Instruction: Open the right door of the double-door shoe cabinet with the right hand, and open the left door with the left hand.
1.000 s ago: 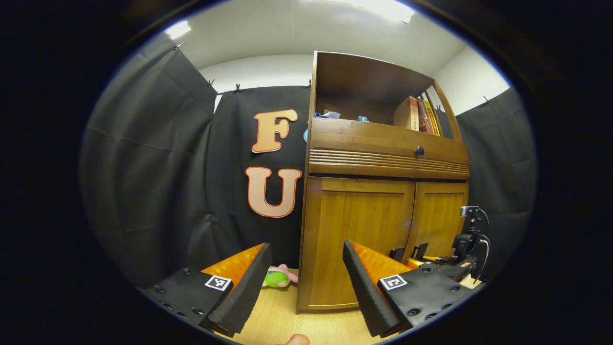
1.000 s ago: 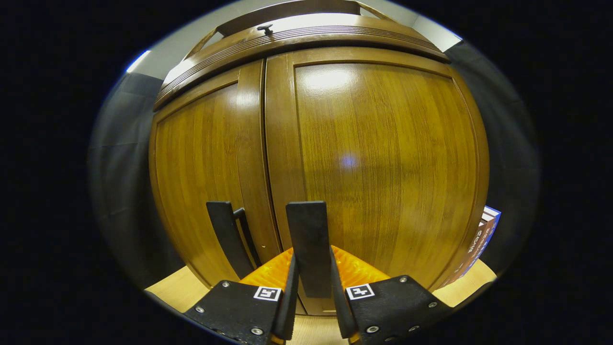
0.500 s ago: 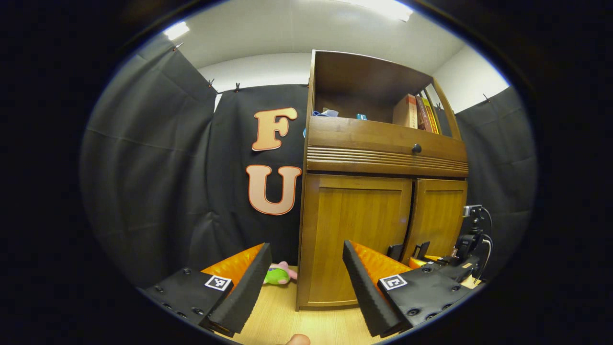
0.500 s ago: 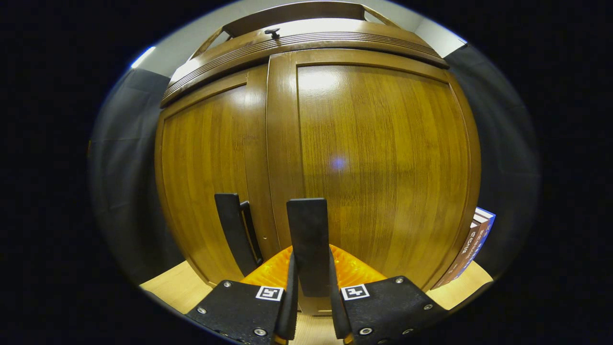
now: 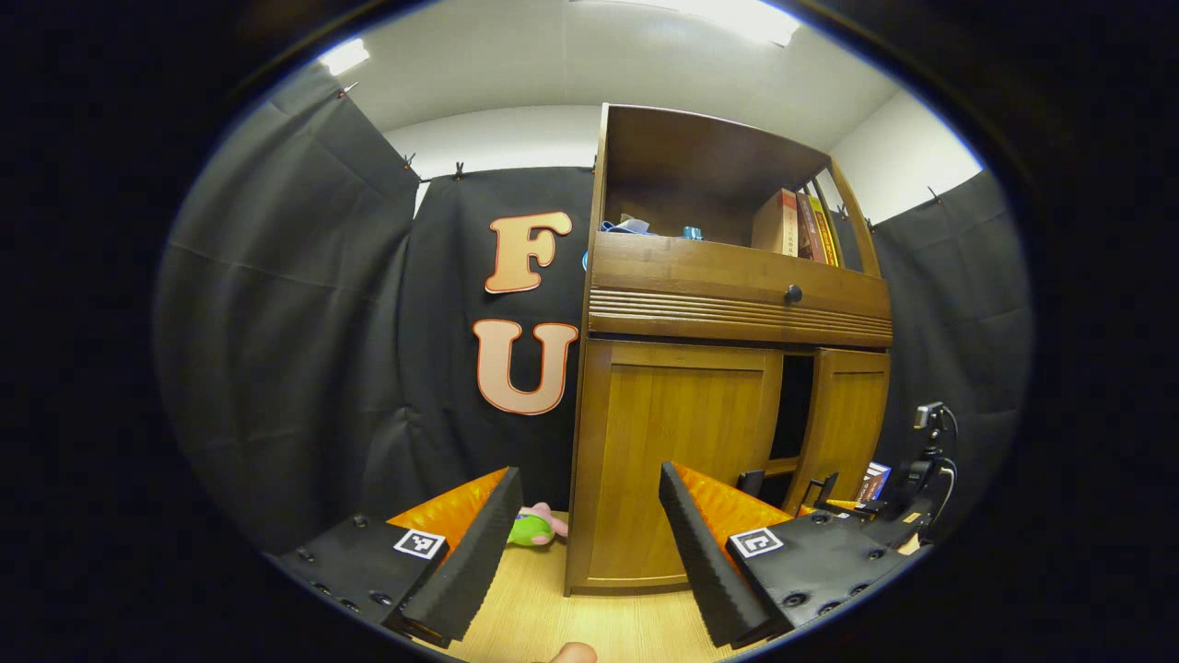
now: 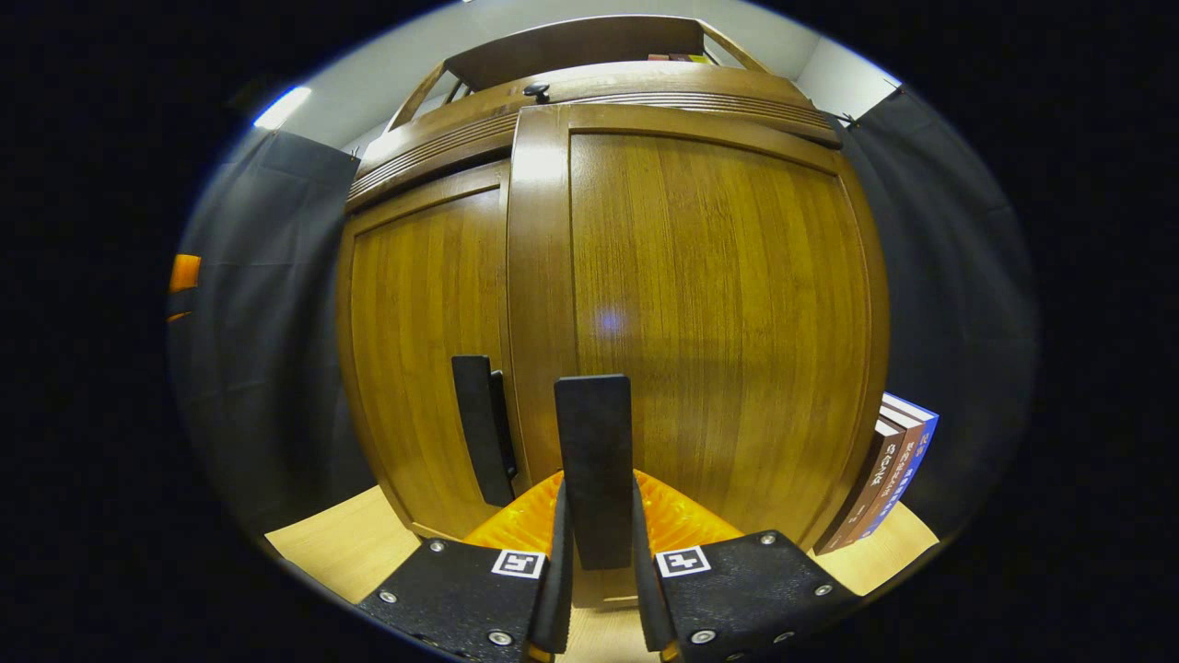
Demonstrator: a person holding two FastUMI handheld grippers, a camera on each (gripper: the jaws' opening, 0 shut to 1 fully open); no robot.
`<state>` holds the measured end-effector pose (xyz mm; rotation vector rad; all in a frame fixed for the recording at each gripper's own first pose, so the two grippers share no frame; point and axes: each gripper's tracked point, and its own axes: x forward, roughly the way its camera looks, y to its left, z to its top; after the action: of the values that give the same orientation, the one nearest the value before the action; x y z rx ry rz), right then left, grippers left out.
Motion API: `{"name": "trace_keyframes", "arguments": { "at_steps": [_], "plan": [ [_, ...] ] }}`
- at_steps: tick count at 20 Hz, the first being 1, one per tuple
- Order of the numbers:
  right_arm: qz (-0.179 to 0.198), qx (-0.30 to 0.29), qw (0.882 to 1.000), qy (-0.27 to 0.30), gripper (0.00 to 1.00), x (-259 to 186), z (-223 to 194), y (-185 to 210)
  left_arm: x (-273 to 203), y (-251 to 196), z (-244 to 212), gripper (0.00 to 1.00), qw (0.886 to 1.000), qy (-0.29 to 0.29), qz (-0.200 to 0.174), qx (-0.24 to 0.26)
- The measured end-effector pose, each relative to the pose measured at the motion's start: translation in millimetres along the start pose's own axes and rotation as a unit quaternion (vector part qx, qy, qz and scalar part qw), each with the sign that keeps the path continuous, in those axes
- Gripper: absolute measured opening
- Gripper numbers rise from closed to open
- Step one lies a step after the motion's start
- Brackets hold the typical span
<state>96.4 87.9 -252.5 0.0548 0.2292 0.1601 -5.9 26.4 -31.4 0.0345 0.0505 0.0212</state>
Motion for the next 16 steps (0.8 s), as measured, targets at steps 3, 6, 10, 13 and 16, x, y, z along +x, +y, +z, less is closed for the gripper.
{"name": "trace_keyframes", "arguments": {
  "at_steps": [3,6,10,13,16],
  "plan": [
    [0.003,0.009,1.0,0.0,0.3,-19.4,-2.7,-4.5,-2.7,-1.7,-1.1,0.97,1.0,0.0,-0.001,-0.003],
    [0.008,0.016,1.0,-0.003,0.3,-36.2,-0.3,-10.5,-5.3,-2.0,1.6,0.95,1.0,-0.006,0.002,0.003],
    [0.007,0.011,1.0,-0.007,0.3,-62.7,4.2,-20.9,-6.9,-11.7,2.7,0.96,1.0,-0.01,-0.009,0.0],
    [0.004,0.014,1.0,-0.006,0.3,-80.5,1.8,-32.1,-9.2,-21.4,1.5,0.96,1.0,-0.008,-0.021,-0.003],
    [-0.001,0.016,1.0,-0.005,0.29,-97.0,1.4,-44.1,-13.0,-26.1,3.3,0.95,1.0,-0.01,-0.026,0.001]
  ]
}}
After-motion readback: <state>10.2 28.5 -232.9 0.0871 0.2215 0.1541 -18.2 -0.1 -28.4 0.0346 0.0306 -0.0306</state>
